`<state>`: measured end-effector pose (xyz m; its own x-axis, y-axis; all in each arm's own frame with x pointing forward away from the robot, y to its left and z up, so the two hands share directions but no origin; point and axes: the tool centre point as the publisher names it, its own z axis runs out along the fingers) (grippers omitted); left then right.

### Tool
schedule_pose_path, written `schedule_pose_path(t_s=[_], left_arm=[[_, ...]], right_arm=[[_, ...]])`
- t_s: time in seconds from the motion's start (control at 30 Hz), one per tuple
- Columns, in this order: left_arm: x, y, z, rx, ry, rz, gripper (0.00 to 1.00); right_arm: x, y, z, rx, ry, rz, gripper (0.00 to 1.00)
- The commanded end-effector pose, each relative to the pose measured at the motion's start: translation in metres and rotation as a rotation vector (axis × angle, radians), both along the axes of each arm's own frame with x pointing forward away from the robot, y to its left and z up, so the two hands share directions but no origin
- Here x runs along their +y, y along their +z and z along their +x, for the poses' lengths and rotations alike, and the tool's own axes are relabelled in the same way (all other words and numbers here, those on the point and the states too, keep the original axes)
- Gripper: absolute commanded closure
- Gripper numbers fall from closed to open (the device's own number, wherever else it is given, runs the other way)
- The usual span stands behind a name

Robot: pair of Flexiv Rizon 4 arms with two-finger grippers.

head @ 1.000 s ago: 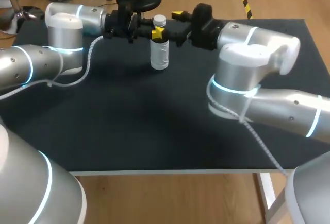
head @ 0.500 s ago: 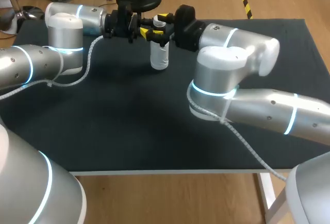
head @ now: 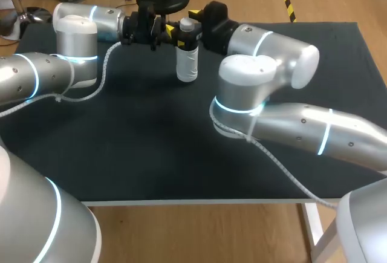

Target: Unscrew the bottle cap

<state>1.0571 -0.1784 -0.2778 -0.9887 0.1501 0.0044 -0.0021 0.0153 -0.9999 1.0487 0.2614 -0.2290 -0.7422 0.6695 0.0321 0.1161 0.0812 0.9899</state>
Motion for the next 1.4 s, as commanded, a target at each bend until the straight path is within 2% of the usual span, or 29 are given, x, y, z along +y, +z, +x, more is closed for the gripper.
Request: schedule_pose_path(t_s=[0.03,0.43,0.47,0.53,0.57,0.63,0.7,1.03,1.13,1.4], left_arm=[[-0.001,0.0,-0.002,-0.003,0.005,0.001,1.0],[-0.001,0.0,-0.002,-0.003,0.005,0.001,1.0],[-0.001,0.0,-0.002,-0.003,0.005,0.001,1.0],[-0.001,0.0,-0.002,-0.003,0.005,0.001,1.0],[-0.001,0.0,-0.002,-0.003,0.005,0.001,1.0],[-0.001,0.0,-0.002,-0.003,0.005,0.001,1.0],[-0.001,0.0,-0.002,-0.003,0.005,0.001,1.0],[-0.001,0.0,-0.002,-0.003,0.005,0.001,1.0],[-0.001,0.0,-0.002,-0.003,0.005,0.001,1.0],[-0.001,0.0,-0.002,-0.003,0.005,0.001,1.0]], right_arm=[[0.001,-0.003,0.009,0.0,-0.029,0.005,0.0],[-0.004,-0.01,0.019,0.023,-0.038,0.017,0.0],[-0.004,-0.011,0.02,0.026,-0.04,0.022,0.13],[-0.005,-0.011,0.02,0.027,-0.042,0.024,0.51],[-0.006,-0.012,0.021,0.029,-0.042,0.025,0.62],[-0.007,-0.013,0.022,0.03,-0.043,0.025,0.73],[-0.008,-0.013,0.021,0.031,-0.043,0.026,0.99],[-0.012,-0.014,0.024,0.03,-0.005,0.032,1.0],[-0.015,-0.015,0.026,0.031,0.056,0.041,1.0],[-0.019,-0.018,0.034,0.001,0.327,0.033,1.0]])
